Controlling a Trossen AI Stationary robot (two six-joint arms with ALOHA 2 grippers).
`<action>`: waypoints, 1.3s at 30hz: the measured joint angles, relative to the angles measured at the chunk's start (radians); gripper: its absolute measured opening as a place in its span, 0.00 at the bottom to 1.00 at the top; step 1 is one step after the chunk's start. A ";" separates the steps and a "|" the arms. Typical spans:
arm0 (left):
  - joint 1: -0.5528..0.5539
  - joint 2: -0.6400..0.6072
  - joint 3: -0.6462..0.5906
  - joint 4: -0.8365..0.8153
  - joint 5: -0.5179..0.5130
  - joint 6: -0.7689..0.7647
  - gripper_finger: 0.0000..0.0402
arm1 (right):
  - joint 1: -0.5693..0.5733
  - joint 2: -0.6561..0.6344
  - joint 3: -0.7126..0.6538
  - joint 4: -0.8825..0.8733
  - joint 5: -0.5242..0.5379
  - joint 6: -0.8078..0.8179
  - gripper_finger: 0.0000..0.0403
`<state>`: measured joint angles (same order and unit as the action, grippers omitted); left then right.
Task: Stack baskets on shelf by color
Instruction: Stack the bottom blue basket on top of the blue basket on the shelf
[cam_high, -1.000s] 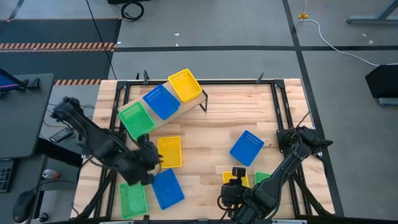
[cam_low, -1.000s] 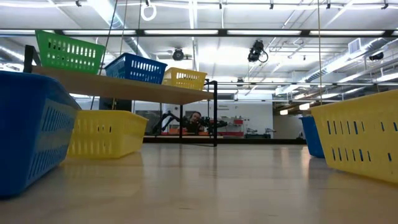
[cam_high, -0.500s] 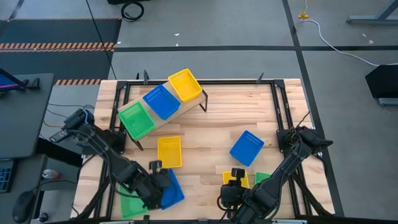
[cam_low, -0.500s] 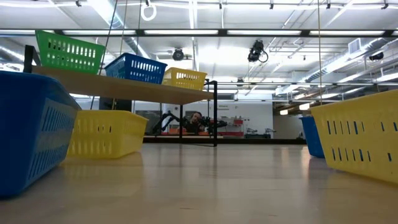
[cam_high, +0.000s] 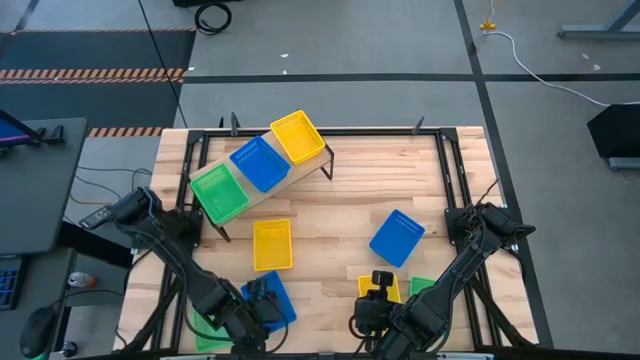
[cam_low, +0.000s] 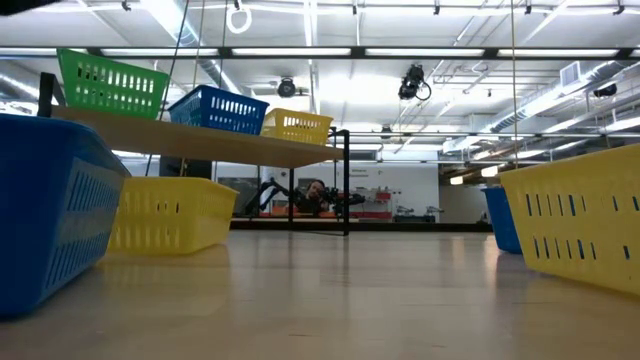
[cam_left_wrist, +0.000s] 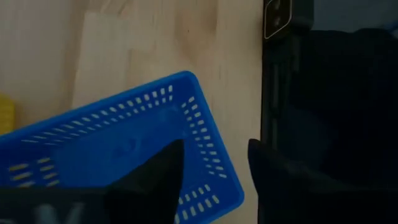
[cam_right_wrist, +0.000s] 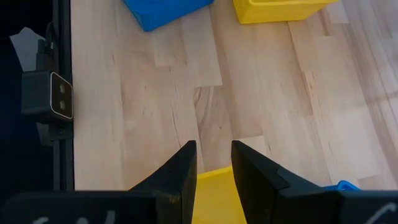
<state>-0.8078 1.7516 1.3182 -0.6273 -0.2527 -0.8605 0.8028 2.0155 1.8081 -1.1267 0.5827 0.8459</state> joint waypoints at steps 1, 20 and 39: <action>0.000 0.009 0.000 0.008 0.001 -0.008 0.49 | 0.000 0.000 0.000 0.000 0.000 0.000 0.27; -0.002 0.204 0.000 0.046 0.071 -0.067 0.53 | 0.000 0.000 0.000 0.000 0.000 -0.003 0.27; 0.016 0.158 0.076 0.032 0.119 0.100 0.03 | 0.000 0.000 0.000 0.004 0.000 -0.010 0.27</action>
<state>-0.7921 1.9093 1.3937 -0.5951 -0.1333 -0.7601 0.8028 2.0155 1.8080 -1.1225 0.5823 0.8364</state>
